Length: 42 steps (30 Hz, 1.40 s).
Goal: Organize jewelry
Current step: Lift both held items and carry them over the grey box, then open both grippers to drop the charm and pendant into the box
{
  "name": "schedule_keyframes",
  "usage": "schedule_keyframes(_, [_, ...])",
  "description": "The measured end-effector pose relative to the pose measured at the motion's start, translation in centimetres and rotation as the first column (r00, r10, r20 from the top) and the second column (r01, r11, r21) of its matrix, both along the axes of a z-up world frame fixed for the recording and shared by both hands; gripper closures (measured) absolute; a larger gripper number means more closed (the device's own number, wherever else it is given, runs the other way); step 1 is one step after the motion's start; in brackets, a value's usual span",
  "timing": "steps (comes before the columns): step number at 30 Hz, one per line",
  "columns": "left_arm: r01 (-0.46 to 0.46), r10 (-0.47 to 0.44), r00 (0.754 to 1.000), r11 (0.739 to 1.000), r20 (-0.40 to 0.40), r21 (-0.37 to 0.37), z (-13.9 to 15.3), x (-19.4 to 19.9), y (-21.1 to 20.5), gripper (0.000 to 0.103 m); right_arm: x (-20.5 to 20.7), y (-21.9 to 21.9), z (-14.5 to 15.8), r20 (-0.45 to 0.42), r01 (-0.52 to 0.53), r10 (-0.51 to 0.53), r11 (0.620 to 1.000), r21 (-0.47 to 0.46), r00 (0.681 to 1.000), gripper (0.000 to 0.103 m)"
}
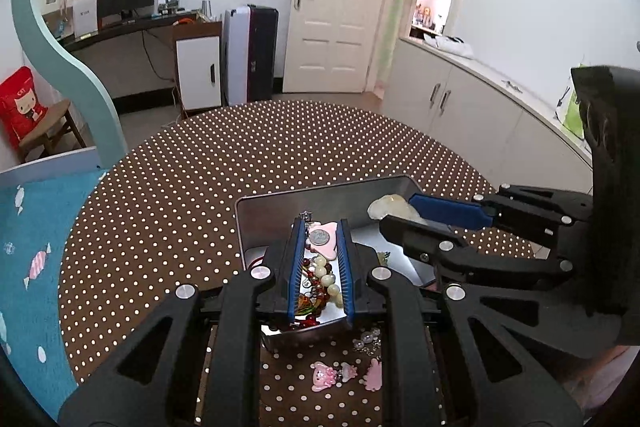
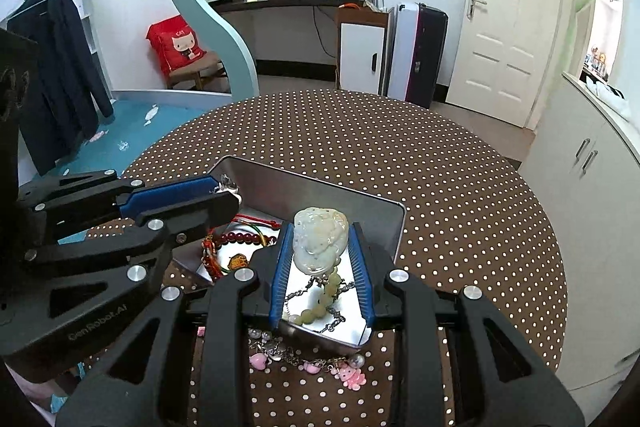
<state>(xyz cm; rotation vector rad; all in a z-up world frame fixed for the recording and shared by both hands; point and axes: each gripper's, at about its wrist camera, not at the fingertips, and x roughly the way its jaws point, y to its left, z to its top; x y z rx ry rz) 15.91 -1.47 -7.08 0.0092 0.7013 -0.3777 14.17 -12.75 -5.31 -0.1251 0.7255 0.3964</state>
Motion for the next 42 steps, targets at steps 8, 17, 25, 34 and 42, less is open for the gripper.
schedule_keyframes(8, [-0.020,0.020,1.000,1.000,-0.014,0.007,-0.1,0.5,1.0,0.069,1.3,0.6,-0.6,-0.044,-0.007,0.006,0.999,-0.032,0.999,0.076])
schedule_keyframes(17, [-0.052,0.052,0.999,0.999,-0.015,-0.005,-0.2,0.2,2.2,0.063,2.8,2.6,-1.8,-0.115,-0.029,0.018,0.996,-0.090,0.993,0.076])
schedule_keyframes(25, [-0.067,0.067,0.997,0.998,-0.024,-0.015,-0.2,0.4,3.0,0.061,3.9,3.5,-1.9,-0.167,-0.054,0.038,0.995,-0.089,0.985,0.076])
schedule_keyframes(34, [-0.087,0.086,0.996,0.996,-0.020,-0.034,0.0,0.3,4.6,0.054,2.6,2.3,-0.7,-0.138,-0.023,0.015,0.998,-0.056,0.990,0.048])
schedule_keyframes(42, [-0.122,0.122,0.992,0.992,0.011,-0.041,1.3,-1.4,5.6,0.044,0.2,0.1,1.0,-0.078,0.018,-0.018,1.000,-0.009,0.997,0.028])
